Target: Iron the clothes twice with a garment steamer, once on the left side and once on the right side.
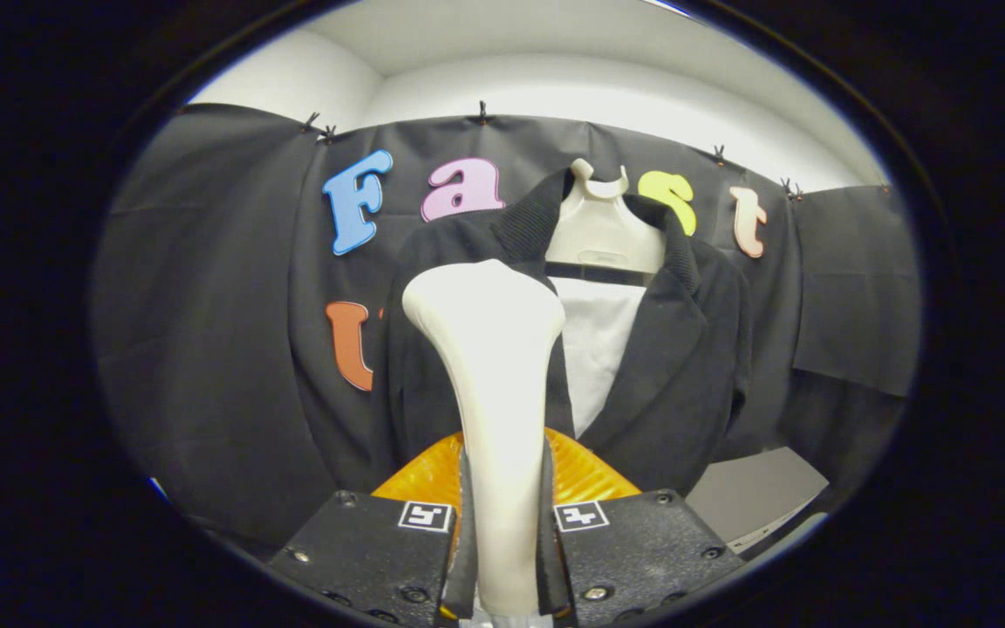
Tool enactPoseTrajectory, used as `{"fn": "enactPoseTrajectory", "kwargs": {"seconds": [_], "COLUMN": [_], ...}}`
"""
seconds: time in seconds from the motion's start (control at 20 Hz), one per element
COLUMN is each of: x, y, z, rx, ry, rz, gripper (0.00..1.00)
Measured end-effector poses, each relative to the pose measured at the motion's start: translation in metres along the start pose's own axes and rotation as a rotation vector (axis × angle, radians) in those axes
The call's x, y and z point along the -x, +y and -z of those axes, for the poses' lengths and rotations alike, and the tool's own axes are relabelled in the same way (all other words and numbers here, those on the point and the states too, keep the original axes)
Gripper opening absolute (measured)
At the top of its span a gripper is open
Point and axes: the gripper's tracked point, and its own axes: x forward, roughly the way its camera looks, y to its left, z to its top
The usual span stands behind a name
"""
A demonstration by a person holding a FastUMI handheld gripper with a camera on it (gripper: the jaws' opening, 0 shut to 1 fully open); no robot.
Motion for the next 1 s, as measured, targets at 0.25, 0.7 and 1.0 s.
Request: {"fn": "enactPoseTrajectory", "kwargs": {"seconds": [0.25, 0.7, 1.0], "x": [-0.023, -0.028, -0.025], "y": [0.005, -0.001, -0.006], "z": [0.005, 0.033, 0.071], "rx": [0.056, 0.082, 0.075], "ry": [0.020, 0.060, 0.114], "rz": [0.043, 0.052, 0.055], "gripper": [0.30, 0.30, 0.30]}}
